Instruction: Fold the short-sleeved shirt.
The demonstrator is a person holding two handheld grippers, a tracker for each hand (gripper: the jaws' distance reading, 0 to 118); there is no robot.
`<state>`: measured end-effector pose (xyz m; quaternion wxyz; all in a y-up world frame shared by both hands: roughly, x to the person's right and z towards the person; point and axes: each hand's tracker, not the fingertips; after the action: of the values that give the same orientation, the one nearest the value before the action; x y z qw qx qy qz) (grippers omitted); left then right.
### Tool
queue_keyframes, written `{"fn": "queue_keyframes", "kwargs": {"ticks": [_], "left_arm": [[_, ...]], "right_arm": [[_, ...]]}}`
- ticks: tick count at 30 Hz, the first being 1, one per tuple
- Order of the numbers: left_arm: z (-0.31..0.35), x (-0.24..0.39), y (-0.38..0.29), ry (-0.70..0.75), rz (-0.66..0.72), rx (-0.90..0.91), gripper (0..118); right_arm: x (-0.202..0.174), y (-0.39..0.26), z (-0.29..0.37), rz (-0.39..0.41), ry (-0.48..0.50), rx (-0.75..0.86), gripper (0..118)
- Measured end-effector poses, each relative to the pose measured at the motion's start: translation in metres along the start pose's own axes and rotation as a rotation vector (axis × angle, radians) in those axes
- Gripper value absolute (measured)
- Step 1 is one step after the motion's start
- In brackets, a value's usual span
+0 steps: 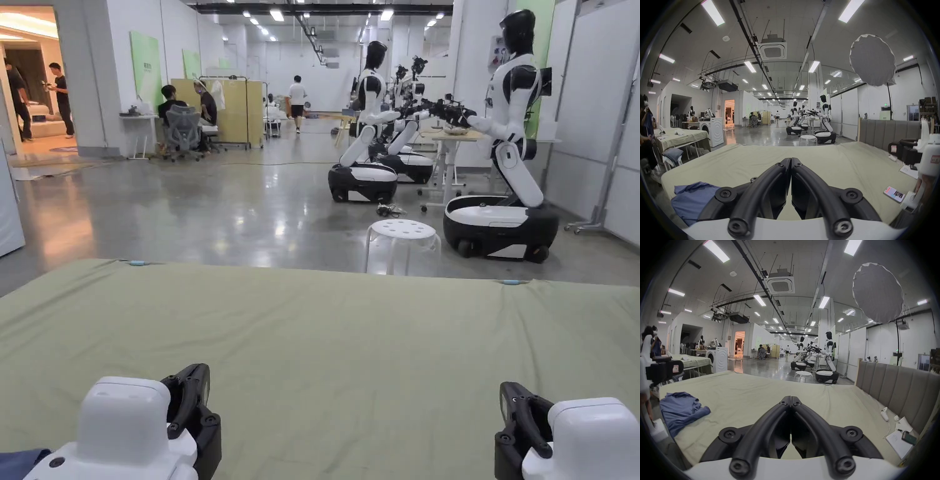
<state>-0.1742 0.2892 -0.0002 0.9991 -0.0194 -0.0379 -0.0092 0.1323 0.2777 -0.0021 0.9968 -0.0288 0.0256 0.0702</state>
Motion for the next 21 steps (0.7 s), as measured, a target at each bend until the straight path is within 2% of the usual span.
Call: {"fn": "queue_keyframes", "kwargs": {"ticks": [2, 3, 4, 6, 9, 10, 11, 12, 13, 15, 16, 17, 18, 19, 21], "left_arm": [[-0.004, -0.001, 0.000, -0.016, -0.057, -0.008, 3], [-0.006, -0.001, 0.000, -0.028, -0.122, -0.011, 3], [-0.009, 0.001, 0.000, -0.020, -0.249, -0.023, 3], [-0.013, 0.009, -0.004, -0.014, -0.572, -0.044, 3], [-0.015, 0.018, -0.028, -0.056, -1.128, -0.088, 3], [-0.015, 0.019, -0.043, -0.077, -1.316, -0.112, 3], [-0.013, 0.017, -0.057, -0.109, -1.448, -0.145, 3], [-0.011, 0.015, -0.070, -0.151, -1.541, -0.175, 3], [-0.008, 0.011, -0.084, -0.223, -1.607, -0.222, 3], [-0.004, 0.008, -0.106, -0.330, -1.677, -0.299, 3], [0.000, 0.006, -0.116, -0.334, -1.726, -0.300, 3], [0.004, 0.006, -0.121, -0.321, -1.746, -0.278, 3], [0.006, 0.006, -0.120, -0.323, -1.707, -0.274, 3], [0.005, 0.008, -0.110, -0.315, -1.615, -0.267, 3], [-0.002, 0.009, -0.084, -0.248, -1.340, -0.266, 3]], "right_arm": [[0.003, 0.002, -0.006, 0.051, 0.000, -0.016, 0], [0.003, 0.004, -0.009, 0.104, 0.007, -0.029, 0], [0.003, 0.005, -0.012, 0.208, 0.007, -0.034, 0], [-0.004, 0.003, -0.019, 0.523, -0.017, -0.045, 0], [-0.015, -0.024, -0.024, 1.135, 0.005, -0.024, 0], [-0.017, -0.040, -0.024, 1.350, 0.031, -0.020, 0], [-0.016, -0.055, -0.021, 1.531, 0.082, -0.020, 0], [-0.014, -0.068, -0.017, 1.669, 0.139, -0.025, 0], [-0.010, -0.084, -0.010, 1.836, 0.240, -0.036, 0], [-0.001, -0.111, 0.003, 2.057, 0.357, -0.009, 0], [0.001, -0.116, 0.007, 2.098, 0.361, 0.033, 0], [0.000, -0.117, 0.009, 2.080, 0.353, 0.039, 0], [-0.002, -0.113, 0.010, 2.022, 0.349, 0.018, 0], [-0.002, -0.105, 0.010, 1.895, 0.320, 0.003, 0], [-0.006, -0.080, 0.003, 1.634, 0.236, -0.020, 0]]}}
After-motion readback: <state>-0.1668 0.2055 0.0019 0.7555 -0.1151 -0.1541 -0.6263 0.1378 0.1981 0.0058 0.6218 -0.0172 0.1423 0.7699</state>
